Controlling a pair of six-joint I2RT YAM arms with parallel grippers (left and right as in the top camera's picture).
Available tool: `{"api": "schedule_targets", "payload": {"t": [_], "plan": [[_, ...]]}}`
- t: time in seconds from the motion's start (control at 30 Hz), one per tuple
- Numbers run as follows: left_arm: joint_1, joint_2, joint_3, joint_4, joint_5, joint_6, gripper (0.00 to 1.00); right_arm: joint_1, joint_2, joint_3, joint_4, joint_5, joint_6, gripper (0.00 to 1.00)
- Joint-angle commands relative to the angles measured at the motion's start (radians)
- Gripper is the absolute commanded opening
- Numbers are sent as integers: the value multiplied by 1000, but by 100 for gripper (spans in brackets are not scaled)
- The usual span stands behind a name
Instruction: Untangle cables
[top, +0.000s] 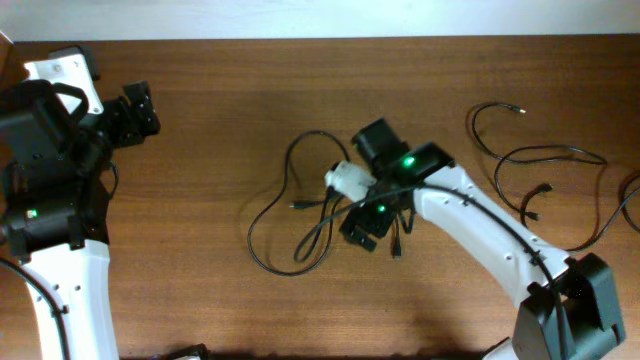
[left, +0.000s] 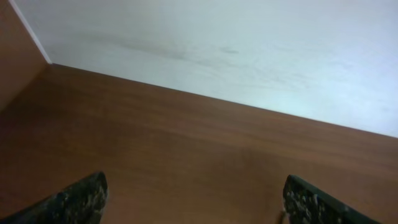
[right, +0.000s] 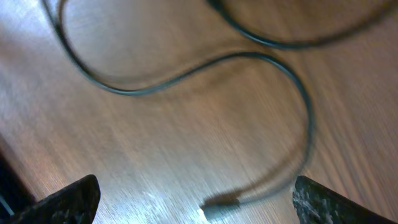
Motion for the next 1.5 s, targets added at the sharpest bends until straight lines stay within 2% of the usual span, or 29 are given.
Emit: {"api": "schedule_targets", "payload": {"t": [0.0,0.03,0.07,0.1,0.13,0.2,0.27,0.33,0.43,0.57,0.63,0.73,0.77,0.93,1.0,1.1,1.17,1.2,1.3,1.4,1.47], "plan": [[2,-9,8,-7,63,-18,93,84,-7,-55,11,-12,-231,98],[2,-9,8,-9,63,-18,94,89,-7,-61,73,68,-251,99],[2,-9,8,-8,63,-18,94,88,-7,-61,50,148,-169,99],[2,-9,8,-8,63,-18,94,89,-7,-61,43,108,-69,99],[2,-9,8,-9,63,-18,94,89,-7,-62,59,83,-84,99],[2,-9,8,-9,63,-18,95,89,-7,-62,113,79,-230,99],[2,-9,8,-9,63,-18,96,89,-6,-65,98,35,-235,99],[2,-9,8,-9,64,-18,95,87,-6,-103,198,62,-279,99],[2,-9,8,-8,81,-17,95,23,77,-132,288,79,-278,99],[2,-9,8,-9,82,-17,95,-63,174,-132,383,-14,-278,99],[2,-9,8,-9,82,-17,94,-68,175,-132,485,-44,-278,91],[2,-9,8,-9,82,-17,94,-68,193,-132,569,-104,-269,91],[2,-9,8,-9,82,-17,94,-68,209,-132,576,-113,-258,88],[2,-9,8,-9,104,-18,94,-68,312,-132,545,-286,-251,88],[2,-9,8,-10,105,-18,94,-68,312,-132,520,-268,-252,68],[2,-9,8,-13,104,-17,94,-68,312,-132,466,-120,-252,67],[2,-9,8,-13,104,-18,94,-68,312,-132,417,-38,-252,47],[2,-9,8,-13,104,-17,94,-68,312,-132,409,-39,-252,45],[2,-9,8,-13,105,-18,94,-68,312,-132,394,-39,-252,44],[2,-9,8,-13,105,-18,94,-68,312,-132,408,-56,-252,39],[2,-9,8,-16,105,-18,94,-68,312,-131,486,-121,-251,54]]}}
